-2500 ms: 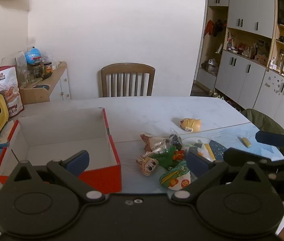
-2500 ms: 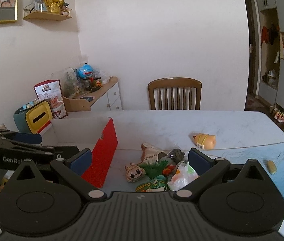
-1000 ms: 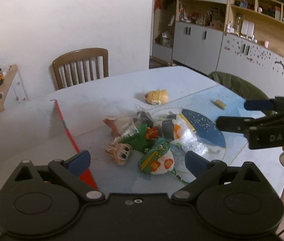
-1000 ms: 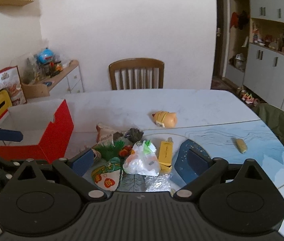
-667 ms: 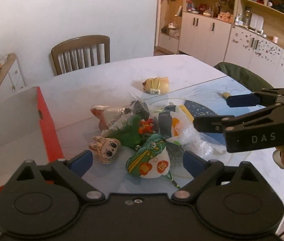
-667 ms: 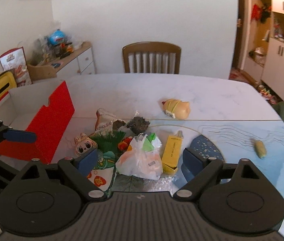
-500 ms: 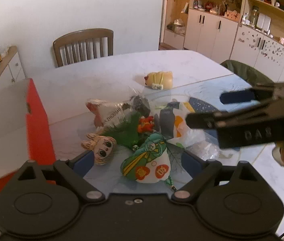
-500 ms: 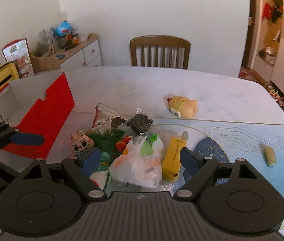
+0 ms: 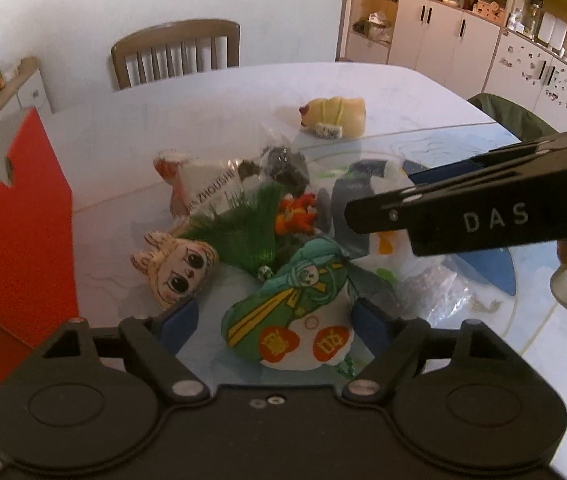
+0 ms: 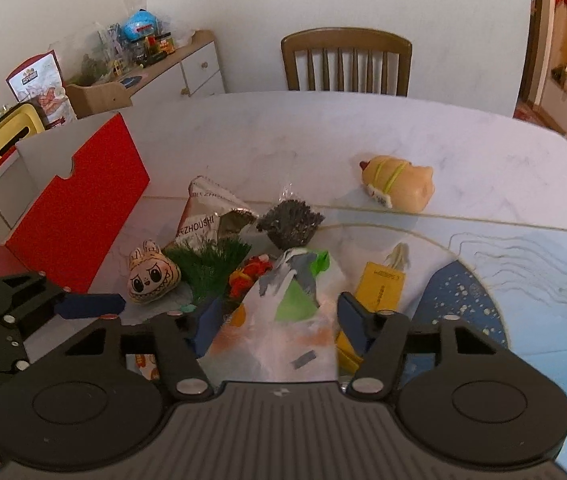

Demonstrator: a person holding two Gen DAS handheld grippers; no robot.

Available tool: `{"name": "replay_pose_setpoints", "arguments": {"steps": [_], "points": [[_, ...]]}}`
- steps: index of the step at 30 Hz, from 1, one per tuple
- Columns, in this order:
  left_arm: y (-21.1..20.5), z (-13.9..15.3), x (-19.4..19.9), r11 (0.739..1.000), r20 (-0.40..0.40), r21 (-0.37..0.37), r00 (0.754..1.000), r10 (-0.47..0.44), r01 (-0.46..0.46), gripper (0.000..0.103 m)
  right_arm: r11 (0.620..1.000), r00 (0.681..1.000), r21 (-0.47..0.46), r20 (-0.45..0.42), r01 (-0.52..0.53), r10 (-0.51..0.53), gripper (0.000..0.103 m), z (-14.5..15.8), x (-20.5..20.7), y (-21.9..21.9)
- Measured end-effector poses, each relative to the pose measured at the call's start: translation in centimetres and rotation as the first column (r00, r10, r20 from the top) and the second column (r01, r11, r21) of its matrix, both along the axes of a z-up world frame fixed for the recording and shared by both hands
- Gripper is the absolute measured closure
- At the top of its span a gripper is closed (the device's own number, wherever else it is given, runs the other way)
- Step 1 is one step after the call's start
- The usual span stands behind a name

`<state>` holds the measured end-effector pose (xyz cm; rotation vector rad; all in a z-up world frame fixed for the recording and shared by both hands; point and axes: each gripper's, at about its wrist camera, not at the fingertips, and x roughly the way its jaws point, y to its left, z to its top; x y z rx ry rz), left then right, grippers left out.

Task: Organize objects
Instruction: 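Grasp the green cartoon snack bag with the left gripper while the right grasps the white plastic bag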

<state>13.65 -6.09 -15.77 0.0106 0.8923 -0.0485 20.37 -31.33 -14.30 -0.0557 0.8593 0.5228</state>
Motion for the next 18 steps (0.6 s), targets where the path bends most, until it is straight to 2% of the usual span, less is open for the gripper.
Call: {"name": "replay_pose_setpoints", "arguments": {"steps": [4,6,9,18], "points": [[0.0,-0.5,0.3,1.0,-0.023,-0.025,1.0,0.002,-0.003,0.02,1.0,1.0,0.019,-0.027,-0.001,0.001,0.051,-0.4,0.2,-0.3],[-0.1,-0.7,0.4,1.0,-0.032,-0.029,0.999,0.003,-0.004,0.03,1.0,0.999,0.027,-0.034,-0.002,0.002,0.056,-0.4,0.2,-0.5],[-0.1,-0.7,0.5,1.0,-0.029,-0.026,1.0,0.012,-0.013,0.031,1.0,0.999,0.024,-0.033,0.001,-0.001,0.066,-0.4,0.1,-0.6],[-0.4,0.3,-0.1,0.999,-0.015,-0.022,0.999,0.041,-0.041,0.034,0.999,0.999,0.026,-0.014,0.043,-0.043,0.077,0.3,0.1,-1.5]]}}
